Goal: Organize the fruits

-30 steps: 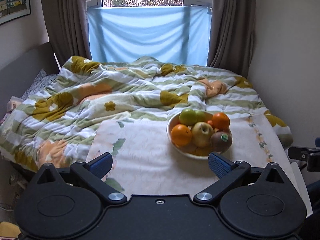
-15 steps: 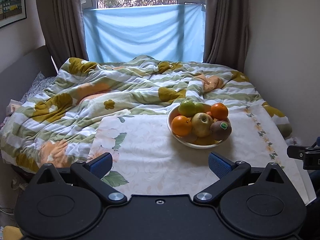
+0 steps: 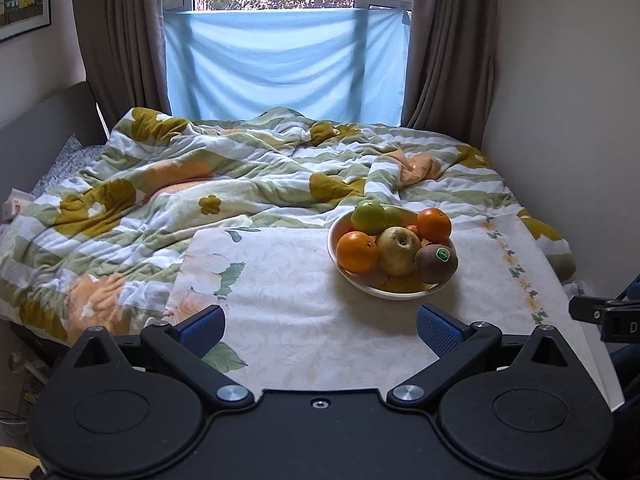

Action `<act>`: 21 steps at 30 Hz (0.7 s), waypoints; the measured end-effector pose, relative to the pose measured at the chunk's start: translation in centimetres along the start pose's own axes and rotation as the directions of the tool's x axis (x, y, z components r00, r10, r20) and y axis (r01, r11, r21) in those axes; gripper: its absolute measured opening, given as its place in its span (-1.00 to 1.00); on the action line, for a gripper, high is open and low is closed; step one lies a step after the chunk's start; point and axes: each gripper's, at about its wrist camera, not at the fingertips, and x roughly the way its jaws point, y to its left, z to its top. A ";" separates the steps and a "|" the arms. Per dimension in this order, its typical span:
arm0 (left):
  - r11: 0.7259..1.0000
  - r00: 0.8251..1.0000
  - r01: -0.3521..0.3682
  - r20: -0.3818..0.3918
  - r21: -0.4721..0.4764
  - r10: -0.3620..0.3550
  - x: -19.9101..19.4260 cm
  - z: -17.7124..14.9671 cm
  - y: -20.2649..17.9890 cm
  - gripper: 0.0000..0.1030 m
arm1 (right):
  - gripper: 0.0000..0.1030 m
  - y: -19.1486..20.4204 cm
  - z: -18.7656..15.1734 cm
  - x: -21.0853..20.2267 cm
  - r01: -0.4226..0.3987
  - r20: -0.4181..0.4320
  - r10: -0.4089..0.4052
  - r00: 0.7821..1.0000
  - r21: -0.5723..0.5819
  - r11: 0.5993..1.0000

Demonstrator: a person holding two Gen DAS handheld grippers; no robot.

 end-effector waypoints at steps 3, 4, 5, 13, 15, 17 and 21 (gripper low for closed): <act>1.000 1.000 -0.007 -0.001 -0.001 0.007 0.2 0.0 0.1 1.00 | 1.00 0.4 0.0 0.1 0.007 0.000 -0.007 1.000 -0.008 1.000; 1.000 1.000 -0.009 -0.001 -0.002 0.009 0.2 0.0 0.1 1.00 | 1.00 0.4 0.0 0.1 0.005 -0.001 -0.005 1.000 -0.006 1.000; 1.000 1.000 -0.010 0.001 -0.004 0.010 0.3 0.0 0.1 1.00 | 1.00 0.5 0.0 0.1 0.003 -0.002 -0.003 1.000 -0.003 1.000; 1.000 1.000 -0.007 0.007 -0.019 0.008 0.2 0.0 0.7 1.00 | 1.00 0.5 0.1 0.2 0.001 -0.003 -0.001 1.000 -0.001 1.000; 1.000 1.000 -0.008 0.008 -0.020 0.008 0.2 0.0 0.7 1.00 | 1.00 0.6 0.1 0.2 0.002 -0.003 -0.002 1.000 -0.001 1.000; 1.000 1.000 -0.009 0.008 -0.021 0.009 0.2 0.0 0.8 1.00 | 1.00 0.5 0.1 0.2 0.001 -0.002 -0.001 1.000 -0.001 1.000; 1.000 1.000 -0.011 0.001 -0.021 0.011 0.1 -0.1 0.8 1.00 | 1.00 0.5 0.1 0.2 0.001 -0.002 -0.001 1.000 -0.001 1.000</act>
